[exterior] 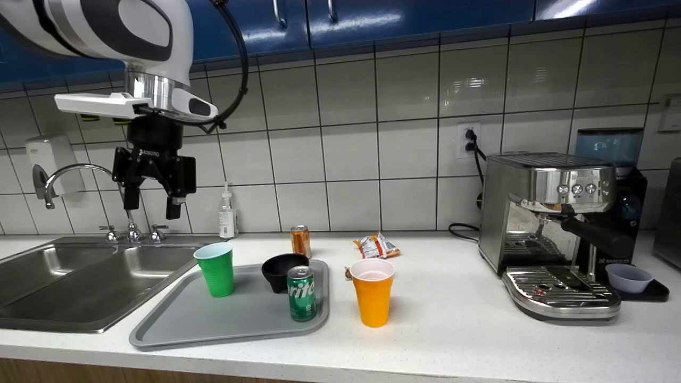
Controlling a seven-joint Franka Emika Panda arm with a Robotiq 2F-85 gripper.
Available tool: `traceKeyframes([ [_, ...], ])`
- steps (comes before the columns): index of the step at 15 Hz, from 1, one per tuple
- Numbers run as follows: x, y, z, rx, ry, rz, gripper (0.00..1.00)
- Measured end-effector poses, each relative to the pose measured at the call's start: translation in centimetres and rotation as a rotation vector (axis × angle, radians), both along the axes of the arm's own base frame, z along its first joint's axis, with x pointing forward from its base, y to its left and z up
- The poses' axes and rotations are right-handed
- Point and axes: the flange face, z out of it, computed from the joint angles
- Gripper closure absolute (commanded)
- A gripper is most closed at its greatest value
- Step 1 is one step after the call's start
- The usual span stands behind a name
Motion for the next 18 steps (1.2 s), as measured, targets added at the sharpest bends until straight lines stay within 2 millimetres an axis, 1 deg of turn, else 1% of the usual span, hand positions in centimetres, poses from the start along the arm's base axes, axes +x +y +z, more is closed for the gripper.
traceKeyframes([
  [4, 0.1, 0.4, -0.4, -0.009, 0.002, 0.012, 0.0],
  [8, 0.4, 1.3, -1.0, -0.029, -0.012, 0.038, 0.0],
  [12, 1.1, 2.6, -2.0, -0.05, -0.039, 0.067, 0.0],
  [18, 2.4, 4.9, -4.1, -0.078, -0.095, 0.087, 0.0],
])
